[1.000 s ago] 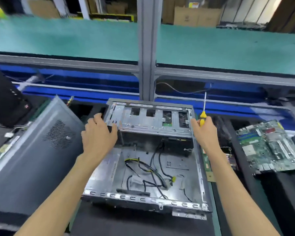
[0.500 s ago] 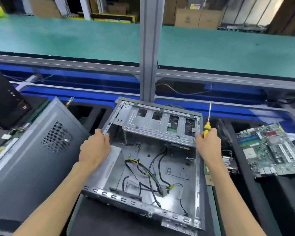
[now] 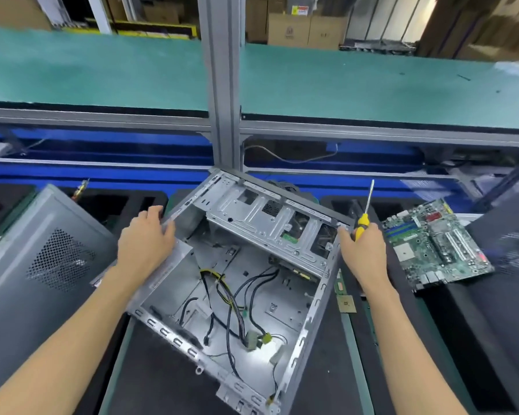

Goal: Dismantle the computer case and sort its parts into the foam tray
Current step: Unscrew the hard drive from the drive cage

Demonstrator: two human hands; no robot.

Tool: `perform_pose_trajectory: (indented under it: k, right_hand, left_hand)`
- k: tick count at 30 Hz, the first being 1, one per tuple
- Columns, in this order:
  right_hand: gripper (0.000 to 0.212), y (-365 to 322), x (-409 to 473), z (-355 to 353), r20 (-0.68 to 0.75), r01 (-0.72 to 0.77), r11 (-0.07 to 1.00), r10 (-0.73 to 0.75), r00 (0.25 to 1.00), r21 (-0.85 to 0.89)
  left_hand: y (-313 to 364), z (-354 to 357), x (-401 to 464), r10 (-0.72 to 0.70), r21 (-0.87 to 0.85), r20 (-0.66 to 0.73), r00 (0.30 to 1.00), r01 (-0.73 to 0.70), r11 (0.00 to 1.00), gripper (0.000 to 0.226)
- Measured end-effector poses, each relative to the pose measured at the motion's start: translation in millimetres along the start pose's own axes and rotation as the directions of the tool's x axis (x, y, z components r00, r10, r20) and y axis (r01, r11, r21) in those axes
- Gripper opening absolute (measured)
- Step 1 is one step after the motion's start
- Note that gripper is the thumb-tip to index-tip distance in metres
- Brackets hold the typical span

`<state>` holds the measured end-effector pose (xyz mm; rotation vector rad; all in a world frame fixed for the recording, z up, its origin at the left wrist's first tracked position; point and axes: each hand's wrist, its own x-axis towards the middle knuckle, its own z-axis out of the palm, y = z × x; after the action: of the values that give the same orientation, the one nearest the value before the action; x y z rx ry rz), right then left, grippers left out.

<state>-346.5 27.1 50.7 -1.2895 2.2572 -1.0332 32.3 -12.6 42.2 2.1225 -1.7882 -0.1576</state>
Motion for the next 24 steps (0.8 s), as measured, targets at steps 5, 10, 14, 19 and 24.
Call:
perform_pose_trajectory:
  k: [5,10,14,19,24]
  right_hand:
    - [0.027,-4.1,10.5,14.8,-0.046,-0.009,0.995,0.014,0.999,0.101]
    - [0.024,-3.7,15.2,22.9,-0.007,-0.034,0.987,0.036,0.999,0.156]
    - [0.022,-0.6,16.7,17.3,-0.025,-0.025,0.990,0.029,0.999,0.139]
    - [0.021,9.8,14.4,8.0,-0.052,-0.051,0.987,0.060,0.997,0.153]
    - [0.031,28.0,2.3,-4.5,-0.079,-0.095,0.993,0.101,0.992,0.074]
  left_hand:
    - [-9.0,-9.7,-62.9,-0.172,-0.027,-0.243,0.955,0.170,0.985,0.065]
    - [-14.3,-2.4,-92.0,-0.465,-0.301,-0.077,0.882,0.424,0.854,0.073]
    - [-9.9,5.6,-89.9,-0.560,-0.545,-0.075,0.825,0.437,0.716,0.063]
    - [-15.1,8.0,-75.3,-0.500,-0.583,-0.162,0.851,0.327,0.744,0.054]
    - [-27.2,3.1,-31.7,-0.333,-0.528,-0.078,0.940,0.245,0.813,0.057]
